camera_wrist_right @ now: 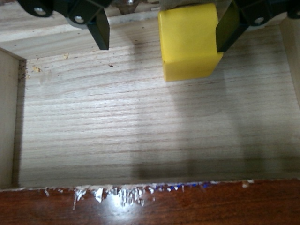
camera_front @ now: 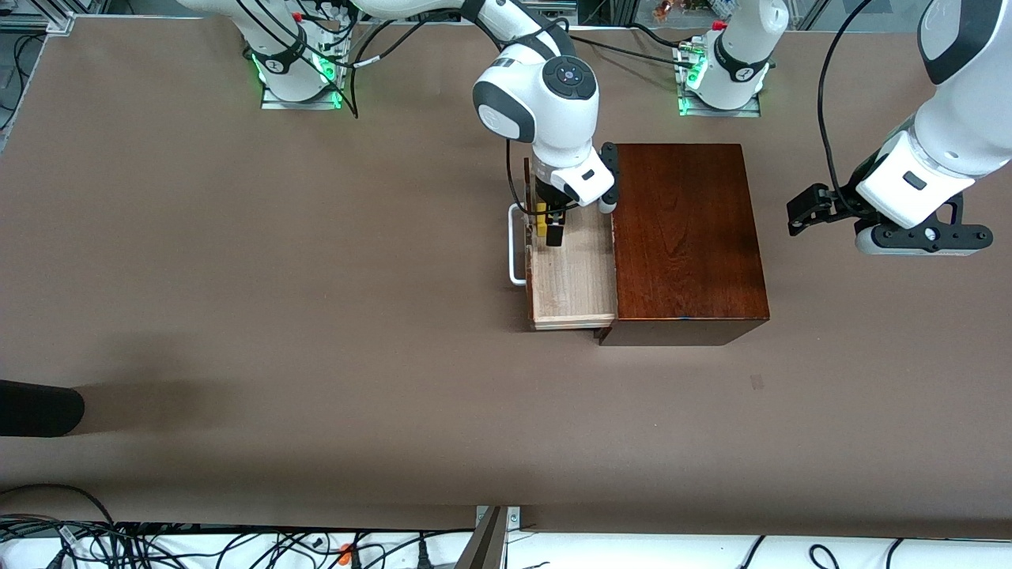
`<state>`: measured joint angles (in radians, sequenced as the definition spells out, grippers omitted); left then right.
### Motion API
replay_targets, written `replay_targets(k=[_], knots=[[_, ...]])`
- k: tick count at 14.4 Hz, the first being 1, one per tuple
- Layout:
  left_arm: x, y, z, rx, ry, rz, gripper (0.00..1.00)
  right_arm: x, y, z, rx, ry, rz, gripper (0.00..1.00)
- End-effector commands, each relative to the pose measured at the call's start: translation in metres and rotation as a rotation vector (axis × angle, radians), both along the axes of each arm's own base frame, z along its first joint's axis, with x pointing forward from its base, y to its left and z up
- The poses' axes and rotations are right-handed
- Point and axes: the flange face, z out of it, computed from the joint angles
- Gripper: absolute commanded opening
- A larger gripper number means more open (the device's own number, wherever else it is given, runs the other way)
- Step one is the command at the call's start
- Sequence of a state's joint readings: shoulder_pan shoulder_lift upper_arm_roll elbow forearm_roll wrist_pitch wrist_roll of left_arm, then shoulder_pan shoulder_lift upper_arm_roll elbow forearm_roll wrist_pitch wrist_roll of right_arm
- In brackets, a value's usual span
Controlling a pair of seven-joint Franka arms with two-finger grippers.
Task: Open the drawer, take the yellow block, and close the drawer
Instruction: 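Close the right gripper on the yellow block while the left gripper approaches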
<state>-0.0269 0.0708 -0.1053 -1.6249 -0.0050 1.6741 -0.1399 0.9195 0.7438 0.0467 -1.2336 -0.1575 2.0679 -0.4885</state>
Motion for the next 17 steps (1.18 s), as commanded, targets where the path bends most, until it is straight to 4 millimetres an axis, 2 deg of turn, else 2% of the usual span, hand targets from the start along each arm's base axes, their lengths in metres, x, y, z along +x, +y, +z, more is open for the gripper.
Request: replay_targets(k=[1, 4, 5, 10, 17], knots=[[-0.005, 0.001, 0.005, 0.008, 0.014, -0.018, 1.0, 0.001, 0.002, -0.005, -0.025, -0.016, 0.024, 0.99], [-0.011, 0.0, 0.004, 0.015, 0.053, -0.021, 1.0, -0.007, 0.006, -0.015, -0.037, -0.006, 0.019, 0.99], [-0.011, -0.001, 0.005, 0.013, 0.051, -0.023, 1.0, -0.014, 0.011, -0.013, -0.034, -0.001, 0.026, 1.0], [-0.01, -0.001, 0.009, 0.012, 0.046, -0.026, 1.0, -0.016, 0.007, -0.011, -0.059, 0.021, 0.02, 1.0], [-0.01, 0.0, 0.009, 0.015, 0.047, -0.026, 1.0, 0.0, -0.003, -0.008, -0.047, 0.031, 0.0, 1.0]])
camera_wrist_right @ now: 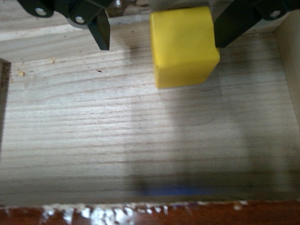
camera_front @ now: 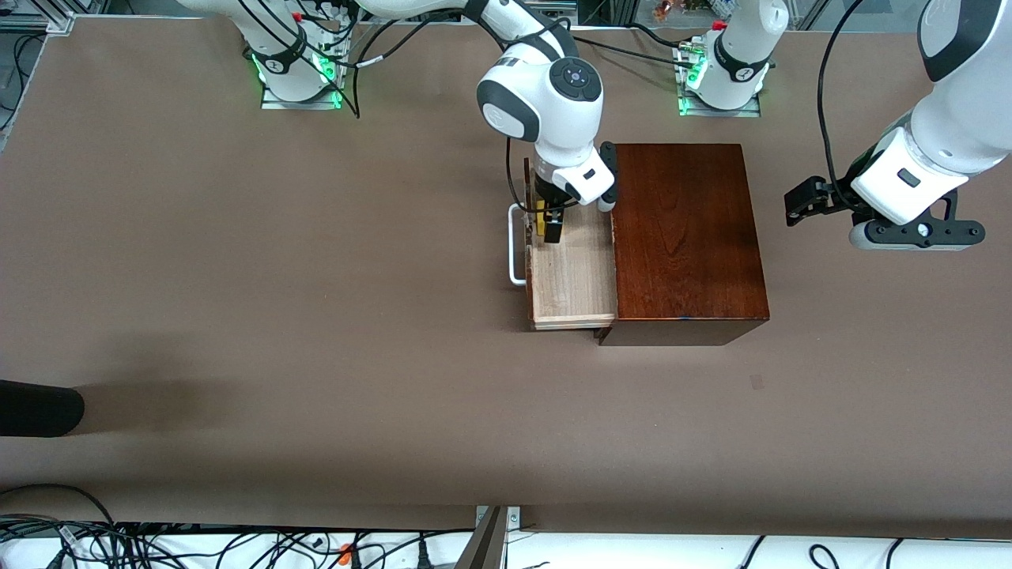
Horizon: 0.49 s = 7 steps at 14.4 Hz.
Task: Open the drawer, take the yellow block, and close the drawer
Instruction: 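Close the right gripper on the yellow block while the left gripper approaches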
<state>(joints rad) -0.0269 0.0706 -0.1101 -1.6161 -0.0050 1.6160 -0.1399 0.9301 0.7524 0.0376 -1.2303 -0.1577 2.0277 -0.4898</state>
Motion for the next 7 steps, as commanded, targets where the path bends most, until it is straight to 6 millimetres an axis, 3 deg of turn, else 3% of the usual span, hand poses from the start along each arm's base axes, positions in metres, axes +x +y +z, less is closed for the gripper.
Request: replay_targets(k=[1, 7], knots=[[-0.0035, 0.0017, 0.0091, 0.008, -0.001, -0.021, 1.0, 0.0036, -0.0006, 0.0014, 0.0, 0.013, -0.002, 0.99], [-0.0053, -0.0076, 0.0105, 0.01, -0.003, -0.036, 1.0, -0.0023, 0.0052, 0.0078, 0.03, 0.038, -0.01, 1.0]])
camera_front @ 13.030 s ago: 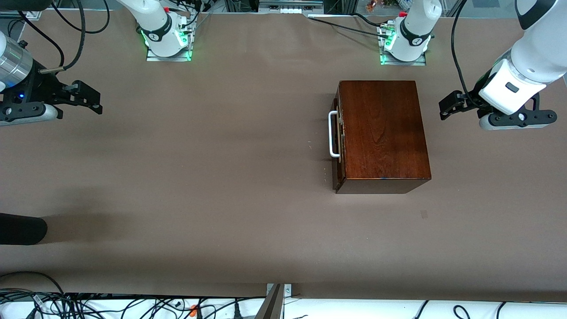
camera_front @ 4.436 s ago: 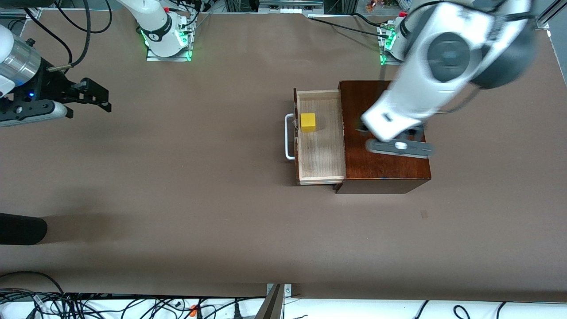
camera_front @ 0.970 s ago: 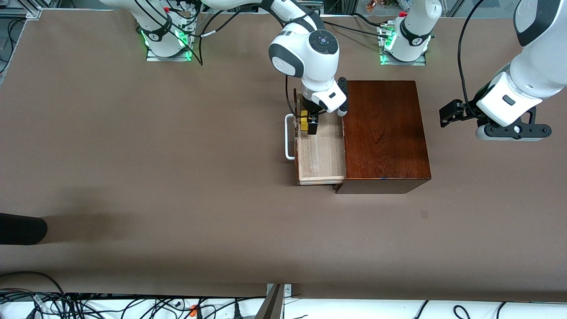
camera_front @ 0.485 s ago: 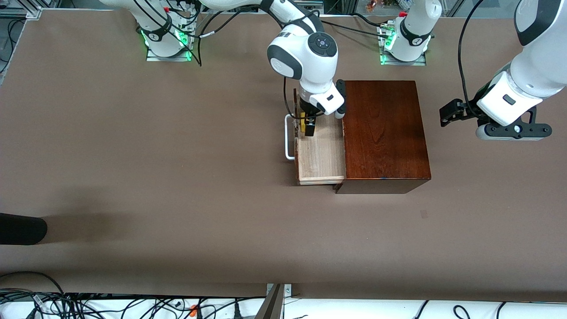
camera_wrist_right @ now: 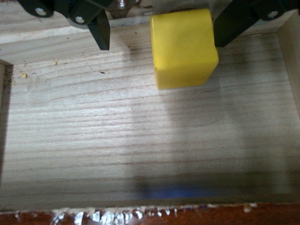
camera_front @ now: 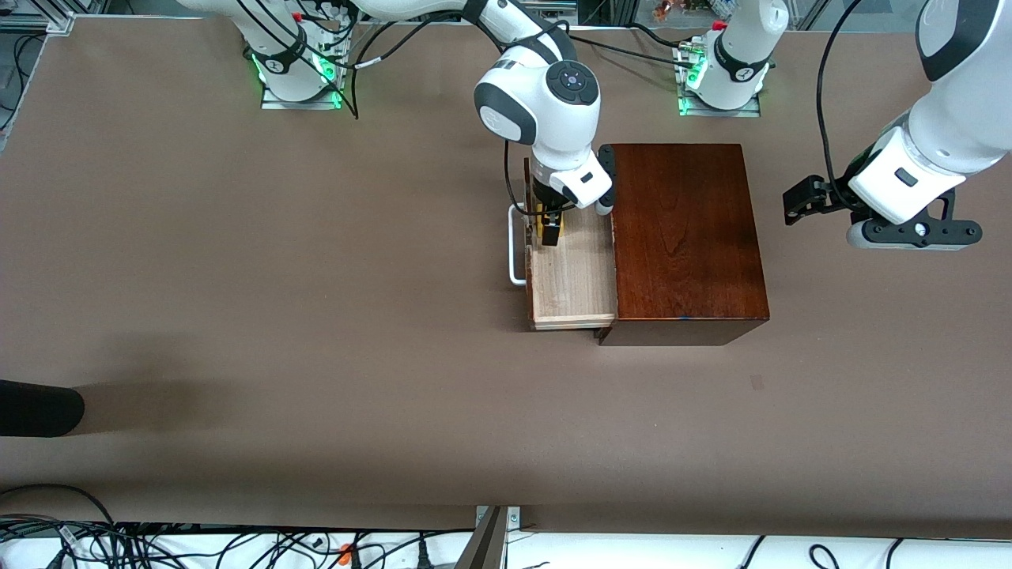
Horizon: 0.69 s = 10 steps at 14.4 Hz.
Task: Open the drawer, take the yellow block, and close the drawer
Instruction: 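Close the right gripper on the yellow block while the left gripper approaches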
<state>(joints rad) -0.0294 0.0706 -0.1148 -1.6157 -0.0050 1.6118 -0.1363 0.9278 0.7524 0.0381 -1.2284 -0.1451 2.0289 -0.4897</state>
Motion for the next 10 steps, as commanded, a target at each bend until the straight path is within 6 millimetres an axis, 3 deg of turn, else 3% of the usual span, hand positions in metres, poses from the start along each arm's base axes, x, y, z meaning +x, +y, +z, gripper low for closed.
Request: replay_targets(k=[1, 4, 8, 10], knots=[[-0.004, -0.005, 0.011, 0.01, -0.007, -0.027, 1.0, -0.004, 0.004, 0.008, 0.012, 0.041, -0.003, 0.99], [-0.005, -0.009, 0.012, 0.003, -0.009, -0.031, 1.0, -0.003, 0.001, 0.01, -0.005, 0.052, 0.014, 0.99], [-0.015, -0.063, 0.017, -0.002, -0.02, -0.132, 1.0, -0.001, 0.001, 0.004, 0.0, 0.046, 0.013, 0.99], [-0.015, -0.066, 0.016, 0.0, -0.019, -0.172, 1.0, 0.0, 0.003, 0.003, 0.013, 0.038, 0.013, 0.99]])
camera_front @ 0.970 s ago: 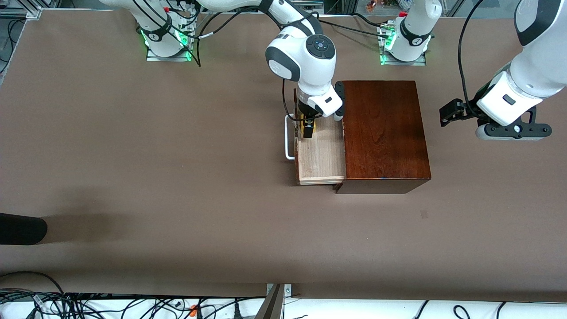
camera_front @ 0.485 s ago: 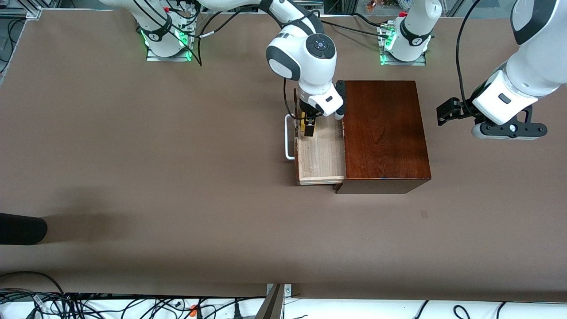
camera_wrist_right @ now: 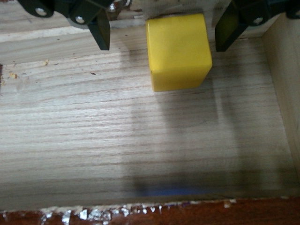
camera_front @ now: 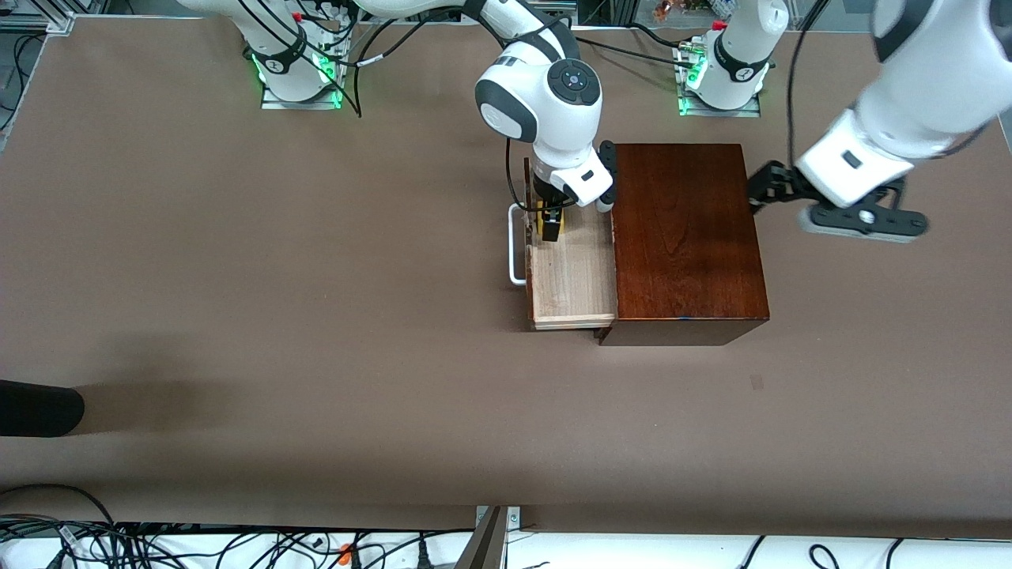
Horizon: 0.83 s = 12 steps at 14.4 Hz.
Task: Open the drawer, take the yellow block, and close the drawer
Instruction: 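Close the right gripper on the yellow block while the left gripper approaches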
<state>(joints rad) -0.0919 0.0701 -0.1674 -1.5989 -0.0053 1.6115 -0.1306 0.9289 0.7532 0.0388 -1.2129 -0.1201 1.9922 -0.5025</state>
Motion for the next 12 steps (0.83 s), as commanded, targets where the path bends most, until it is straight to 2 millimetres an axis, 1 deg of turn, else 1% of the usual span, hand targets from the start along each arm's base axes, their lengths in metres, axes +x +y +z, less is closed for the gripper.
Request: replay_targets(k=[1, 4, 5, 7, 8, 9, 10, 11, 12], knots=[[-0.002, -0.001, 0.006, 0.008, 0.0, -0.052, 1.0, 0.002, 0.002, -0.001, 0.019, 0.009, 0.014, 0.99], [0.001, 0.01, 0.006, 0.012, -0.003, -0.028, 1.0, 0.001, 0.001, -0.012, 0.006, 0.017, 0.011, 0.99], [0.001, 0.011, 0.006, 0.013, -0.001, -0.021, 1.0, 0.001, 0.002, -0.016, 0.006, 0.017, 0.012, 0.98], [0.002, 0.016, 0.006, 0.014, 0.002, -0.012, 1.0, 0.002, 0.003, -0.021, 0.013, 0.014, 0.017, 0.94], [0.002, 0.024, 0.005, 0.018, 0.018, 0.0, 1.0, 0.003, 0.005, -0.02, 0.025, 0.004, 0.019, 0.89], [0.003, 0.036, 0.004, 0.018, 0.025, 0.02, 1.0, 0.003, 0.005, -0.019, 0.025, 0.004, 0.018, 0.79], [0.004, 0.041, 0.004, 0.017, 0.025, 0.023, 1.0, 0.003, 0.005, -0.018, 0.023, 0.005, 0.017, 0.74], [0.005, 0.044, 0.004, 0.016, 0.027, 0.028, 1.0, 0.003, 0.005, -0.015, 0.026, 0.003, 0.017, 0.64], [0.006, 0.048, 0.004, 0.015, 0.027, 0.035, 1.0, 0.004, 0.004, -0.012, 0.028, 0.001, 0.017, 0.59]])
